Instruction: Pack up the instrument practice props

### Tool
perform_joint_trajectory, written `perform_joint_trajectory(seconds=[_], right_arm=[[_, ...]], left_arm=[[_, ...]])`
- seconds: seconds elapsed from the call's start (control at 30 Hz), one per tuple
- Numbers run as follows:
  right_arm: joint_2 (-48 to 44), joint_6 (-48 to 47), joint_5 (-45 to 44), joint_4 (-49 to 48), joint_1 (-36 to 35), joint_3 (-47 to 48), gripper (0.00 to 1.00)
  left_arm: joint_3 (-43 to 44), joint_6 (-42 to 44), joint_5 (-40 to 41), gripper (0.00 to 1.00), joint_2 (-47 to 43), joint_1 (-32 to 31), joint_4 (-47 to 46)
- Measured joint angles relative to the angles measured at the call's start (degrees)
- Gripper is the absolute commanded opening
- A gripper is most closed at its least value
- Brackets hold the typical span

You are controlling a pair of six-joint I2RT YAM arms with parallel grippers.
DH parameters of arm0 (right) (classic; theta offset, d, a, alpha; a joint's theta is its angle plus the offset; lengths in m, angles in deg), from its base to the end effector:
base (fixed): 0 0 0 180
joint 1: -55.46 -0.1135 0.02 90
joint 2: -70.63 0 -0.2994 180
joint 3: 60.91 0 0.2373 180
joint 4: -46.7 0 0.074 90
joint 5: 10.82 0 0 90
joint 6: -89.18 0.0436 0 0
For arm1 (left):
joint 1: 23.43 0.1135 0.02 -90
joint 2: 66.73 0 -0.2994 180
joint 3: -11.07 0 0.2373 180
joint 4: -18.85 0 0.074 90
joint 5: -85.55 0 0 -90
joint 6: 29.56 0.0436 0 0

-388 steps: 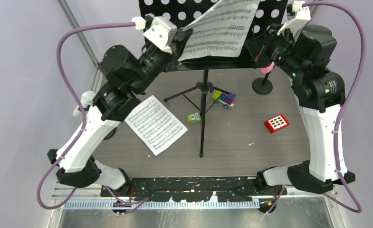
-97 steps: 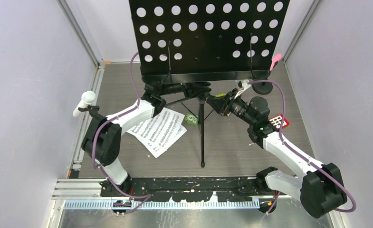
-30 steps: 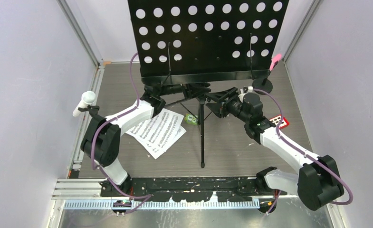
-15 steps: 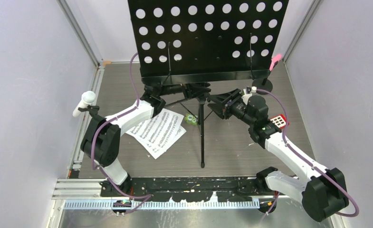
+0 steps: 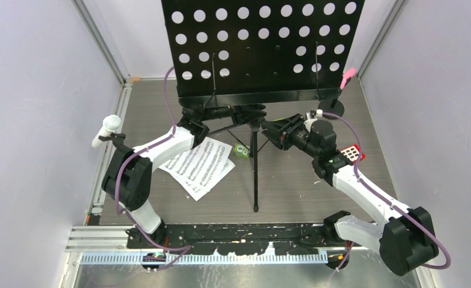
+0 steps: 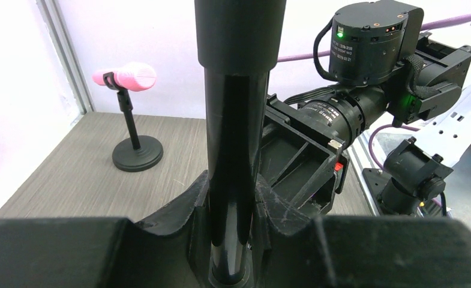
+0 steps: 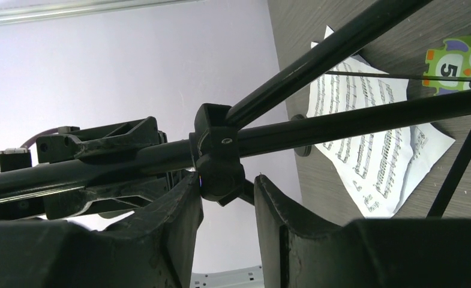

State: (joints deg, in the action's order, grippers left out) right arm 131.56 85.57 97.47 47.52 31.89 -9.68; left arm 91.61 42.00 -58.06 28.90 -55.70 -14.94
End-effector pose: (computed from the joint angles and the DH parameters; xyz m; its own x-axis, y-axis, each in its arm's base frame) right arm 0.1979 0.1013 0.3141 -0.6717 0.7408 -0.0047 0.1253 0.1199 0.9848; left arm 0.2967 -0.2289 0.3817 -0.0470 -0.1923 -0.9802 0.9979 0.0355 -0.0548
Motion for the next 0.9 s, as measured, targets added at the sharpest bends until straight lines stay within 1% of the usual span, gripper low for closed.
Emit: perform_joint_trajectory(seconds=[0.03, 0.17, 0.2, 0.3, 0.4, 0.53, 0.63, 0.77, 0.9], right_arm=[[0.2, 0.1, 0.0, -0.5, 0.1, 0.0, 0.39], [0.3, -0.3, 0.0, -1.4, 0.1, 0.0, 0.22], [0.3, -0.4, 0.0, -1.3, 0.1, 0.0, 0.19], [0.3, -1.8, -0.2, -1.3, 0.1, 0.0, 0.14], [0.2, -5.6, -0.9, -1.7, 0.1, 0.0, 0.12], [0.1, -16.9, -1.1, -4.0, 0.1, -0.1, 0.06], [0.2, -27.1, -0.5, -8.0, 0.1, -1.2, 0.03], [0.6, -42.4, 1.7, -17.0, 0.1, -4.0, 0.02], [1.7, -58.0, 5.9, -26.1, 0.2, -6.7, 0.01]], left_arm=[[0.0, 0.0, 0.0, 0.00, 0.0, 0.0, 0.0], [0.0, 0.1, 0.0, 0.00, 0.0, 0.0, 0.0], [0.0, 0.1, 0.0, 0.00, 0.0, 0.0, 0.0], [0.0, 0.2, 0.0, 0.00, 0.0, 0.0, 0.1], [0.0, 0.3, 0.0, 0.00, 0.0, 0.0, 0.1], [0.0, 0.4, 0.0, 0.00, 0.0, 0.0, 0.1], [0.0, 0.4, 0.0, 0.00, 0.0, 0.0, 0.1], [0.0, 0.4, 0.0, 0.00, 0.0, -0.1, 0.1], [0.0, 0.4, 0.0, 0.00, 0.0, -0.2, 0.1]])
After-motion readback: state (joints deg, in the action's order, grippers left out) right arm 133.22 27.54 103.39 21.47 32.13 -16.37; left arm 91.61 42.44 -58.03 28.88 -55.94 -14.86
